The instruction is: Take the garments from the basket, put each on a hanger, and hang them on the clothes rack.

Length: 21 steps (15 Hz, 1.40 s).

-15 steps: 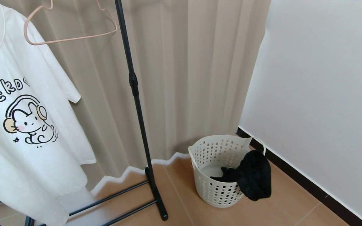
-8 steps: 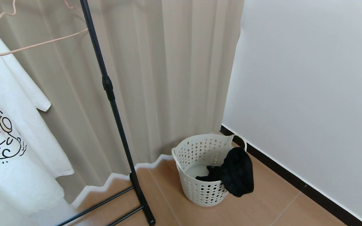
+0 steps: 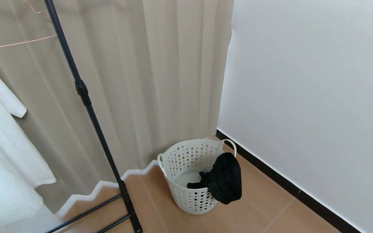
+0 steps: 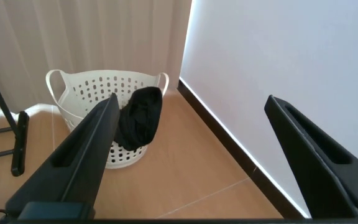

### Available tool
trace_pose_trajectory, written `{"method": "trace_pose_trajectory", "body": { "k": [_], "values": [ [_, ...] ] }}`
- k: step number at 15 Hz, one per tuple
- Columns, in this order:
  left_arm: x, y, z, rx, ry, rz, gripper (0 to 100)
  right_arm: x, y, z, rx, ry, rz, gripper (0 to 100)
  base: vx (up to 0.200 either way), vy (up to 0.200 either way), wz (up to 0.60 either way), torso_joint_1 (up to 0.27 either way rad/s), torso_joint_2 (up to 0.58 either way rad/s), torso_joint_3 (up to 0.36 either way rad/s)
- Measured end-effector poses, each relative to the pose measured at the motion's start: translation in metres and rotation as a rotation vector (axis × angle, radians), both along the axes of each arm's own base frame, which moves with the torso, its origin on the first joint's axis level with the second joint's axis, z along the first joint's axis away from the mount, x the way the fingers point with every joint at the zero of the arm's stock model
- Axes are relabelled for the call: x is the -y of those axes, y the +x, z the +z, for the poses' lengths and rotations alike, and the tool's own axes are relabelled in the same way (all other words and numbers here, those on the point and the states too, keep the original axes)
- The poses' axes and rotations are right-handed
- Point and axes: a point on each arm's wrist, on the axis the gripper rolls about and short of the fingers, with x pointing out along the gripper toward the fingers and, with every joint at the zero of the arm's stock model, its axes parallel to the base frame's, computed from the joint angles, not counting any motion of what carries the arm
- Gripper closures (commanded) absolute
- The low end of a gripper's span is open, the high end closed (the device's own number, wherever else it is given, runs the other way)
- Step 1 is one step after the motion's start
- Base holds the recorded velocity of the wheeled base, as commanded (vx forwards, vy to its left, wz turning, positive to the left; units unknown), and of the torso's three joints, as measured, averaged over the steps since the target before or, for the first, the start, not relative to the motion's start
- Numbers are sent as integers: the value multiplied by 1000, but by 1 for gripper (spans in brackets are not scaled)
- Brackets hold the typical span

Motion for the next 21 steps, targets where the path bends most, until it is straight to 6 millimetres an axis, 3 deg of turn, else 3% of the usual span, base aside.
{"method": "trace_pose_trajectory", "body": {
  "k": [4,11,21],
  "values": [
    [0,0,0,-1,-1,0,0,0,0,0,1,-1,0,0,200,0,0,0,7,5],
    [0,0,0,0,-1,0,0,0,0,0,-1,-1,0,0,0,0,0,0,0,0],
    [0,0,0,-2,0,0,0,0,0,0,-2,-6,-4,0,0,0,0,2,-137,-132]
  ]
}}
